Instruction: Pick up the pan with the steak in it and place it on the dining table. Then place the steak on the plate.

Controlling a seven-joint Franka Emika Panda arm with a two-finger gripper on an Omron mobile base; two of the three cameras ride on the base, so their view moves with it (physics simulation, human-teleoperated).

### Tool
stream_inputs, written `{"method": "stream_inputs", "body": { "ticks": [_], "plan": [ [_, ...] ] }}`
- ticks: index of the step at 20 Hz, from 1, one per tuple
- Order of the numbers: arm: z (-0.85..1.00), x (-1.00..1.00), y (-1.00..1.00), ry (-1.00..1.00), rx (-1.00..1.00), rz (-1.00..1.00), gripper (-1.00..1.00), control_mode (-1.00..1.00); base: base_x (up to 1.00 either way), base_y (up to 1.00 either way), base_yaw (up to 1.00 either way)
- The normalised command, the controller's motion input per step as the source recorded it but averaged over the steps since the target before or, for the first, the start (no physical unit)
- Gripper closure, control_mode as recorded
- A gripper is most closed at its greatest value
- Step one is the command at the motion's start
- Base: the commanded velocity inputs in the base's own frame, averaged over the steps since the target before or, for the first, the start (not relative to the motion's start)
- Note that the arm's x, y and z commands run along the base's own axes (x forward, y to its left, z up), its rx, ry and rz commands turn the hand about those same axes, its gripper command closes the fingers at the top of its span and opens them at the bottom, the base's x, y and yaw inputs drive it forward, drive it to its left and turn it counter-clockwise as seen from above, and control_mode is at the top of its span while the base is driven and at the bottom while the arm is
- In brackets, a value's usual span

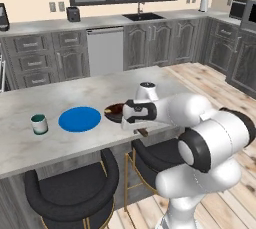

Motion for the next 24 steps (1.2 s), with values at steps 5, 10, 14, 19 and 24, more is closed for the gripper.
{"method": "stream_inputs", "body": {
  "ticks": [5,10,14,19,24],
  "plan": [
    [-0.15,0.28,0.0,0.0,-0.01,0.0,1.0,-1.0,0.0,0.0,0.0],
    [-0.35,0.22,0.04,0.0,-0.03,0.0,1.0,-1.0,0.0,0.0,0.0],
    [-0.24,0.33,0.1,0.0,-0.01,0.0,1.0,-1.0,0.0,0.0,0.0],
    [-0.12,0.46,0.09,0.02,0.0,0.0,1.0,-1.0,0.0,0.0,0.0],
    [-0.04,0.32,0.05,0.06,0.0,0.0,1.0,-1.0,0.0,0.0,0.0]
  ]
}}
